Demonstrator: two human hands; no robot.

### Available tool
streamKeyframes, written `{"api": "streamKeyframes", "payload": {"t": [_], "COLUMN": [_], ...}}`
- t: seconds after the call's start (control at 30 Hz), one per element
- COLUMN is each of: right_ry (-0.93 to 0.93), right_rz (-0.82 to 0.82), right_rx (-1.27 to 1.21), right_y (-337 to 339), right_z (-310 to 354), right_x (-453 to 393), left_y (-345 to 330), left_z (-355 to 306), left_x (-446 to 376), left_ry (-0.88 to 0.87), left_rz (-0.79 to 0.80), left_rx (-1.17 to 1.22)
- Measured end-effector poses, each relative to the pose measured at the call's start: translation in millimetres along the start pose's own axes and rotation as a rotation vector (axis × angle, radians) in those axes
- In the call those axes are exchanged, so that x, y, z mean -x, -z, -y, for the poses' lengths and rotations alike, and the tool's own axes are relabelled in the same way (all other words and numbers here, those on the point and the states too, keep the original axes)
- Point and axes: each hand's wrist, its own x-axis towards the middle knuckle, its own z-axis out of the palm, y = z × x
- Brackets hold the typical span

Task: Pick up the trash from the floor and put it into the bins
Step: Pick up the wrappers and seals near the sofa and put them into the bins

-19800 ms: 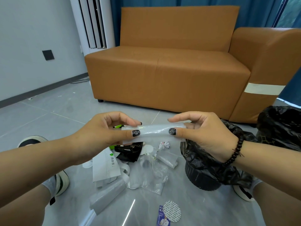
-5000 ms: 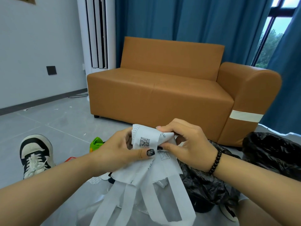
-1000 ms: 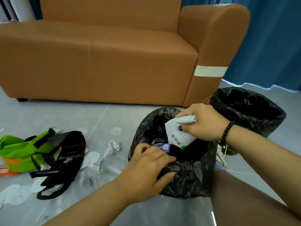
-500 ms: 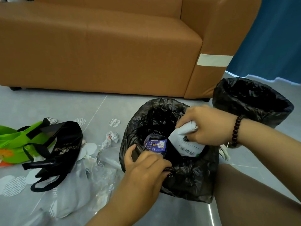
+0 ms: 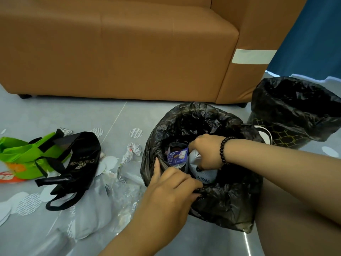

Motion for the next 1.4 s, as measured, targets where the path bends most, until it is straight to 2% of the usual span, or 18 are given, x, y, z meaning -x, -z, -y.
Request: {"api": "streamKeyframes", "payload": {"t": [0.1, 0.23, 0.3, 0.43, 0.73, 0.8, 0.93, 1.07, 1.2, 1.4], "right_ry": [-0.022, 0.005, 0.032, 0.01, -0.072, -0.08, -0.089, -0.086, -0.067, 0.013], "right_rz": [0.108, 0.35, 0.377, 0.373, 0.168, 0.122, 0.006, -0.117, -0.234, -0.371], "right_rx": [0.094, 0.312, 0.298, 0.112, -0.056, -0.064, -0.098, -0.135, -0.194, -0.153], "right_y": [-13, -40, -48, -52, -18, -5, 14, 29, 40, 52], "right_z": [8, 15, 13, 4, -6, -5, -6, 0, 17, 64], "right_x": [-19, -39, -39, -34, -18, -4, 24, 52, 75, 100], "left_y": [3, 0, -5, -11, 0, 4, 14, 31, 54, 76], "left_z": [7, 4, -2, -7, 12, 22, 26, 24, 18, 15], "left_x": [4, 5, 6, 8, -4, -10, -22, -16, 6, 56], "left_ry": [-0.015, -0.045, -0.066, -0.091, -0.04, -0.004, 0.003, -0.007, 0.125, 0.442], "left_rz": [0.02, 0.001, -0.002, 0.004, 0.057, 0.113, 0.233, 0.22, 0.193, 0.196], "left_rx": [0.022, 0.027, 0.017, -0.006, 0.027, 0.07, 0.008, -0.083, -0.053, 0.029]}}
